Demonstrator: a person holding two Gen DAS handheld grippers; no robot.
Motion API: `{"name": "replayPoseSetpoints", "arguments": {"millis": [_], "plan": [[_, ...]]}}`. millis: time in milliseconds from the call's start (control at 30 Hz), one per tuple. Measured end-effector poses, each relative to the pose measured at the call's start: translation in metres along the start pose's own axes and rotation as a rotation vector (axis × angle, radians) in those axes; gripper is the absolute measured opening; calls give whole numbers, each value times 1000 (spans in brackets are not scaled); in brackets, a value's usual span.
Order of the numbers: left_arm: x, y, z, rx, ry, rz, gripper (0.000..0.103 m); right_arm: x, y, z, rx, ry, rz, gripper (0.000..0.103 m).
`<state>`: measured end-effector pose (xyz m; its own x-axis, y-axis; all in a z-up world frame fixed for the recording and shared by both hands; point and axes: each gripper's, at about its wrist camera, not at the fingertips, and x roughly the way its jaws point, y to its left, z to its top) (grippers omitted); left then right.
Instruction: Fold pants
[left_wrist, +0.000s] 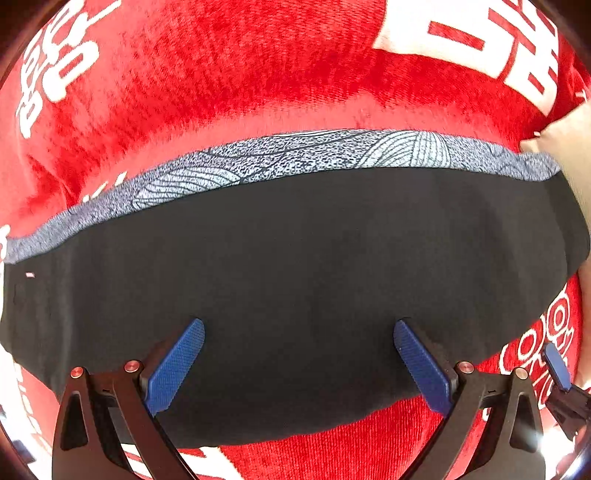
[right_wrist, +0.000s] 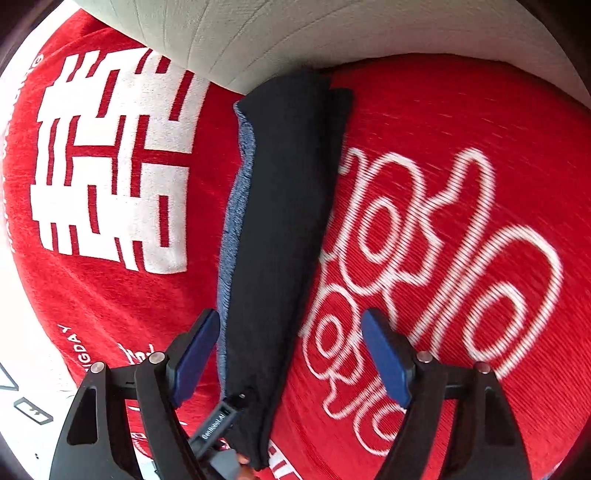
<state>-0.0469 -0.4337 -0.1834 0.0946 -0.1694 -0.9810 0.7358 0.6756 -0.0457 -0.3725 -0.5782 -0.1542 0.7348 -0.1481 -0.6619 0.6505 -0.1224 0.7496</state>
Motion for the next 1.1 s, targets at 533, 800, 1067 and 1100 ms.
{"name": "replayPoseSetpoints", "arguments": {"millis": [533,800,1067,1100], "plan": [[-7,-19,6,-4,23,28,103,25,17,21,-55,-41,-12,79],[-31,-58,27,15,-81,-6,96,47,23,43,-49,-51,45,78],[-12,-76,5,25,-101,-35,67,55,30,53,-106,54,-53,14],[-12,-80,0,46,-136,-20,67,53,37,51,-144,58,-62,14]]}}
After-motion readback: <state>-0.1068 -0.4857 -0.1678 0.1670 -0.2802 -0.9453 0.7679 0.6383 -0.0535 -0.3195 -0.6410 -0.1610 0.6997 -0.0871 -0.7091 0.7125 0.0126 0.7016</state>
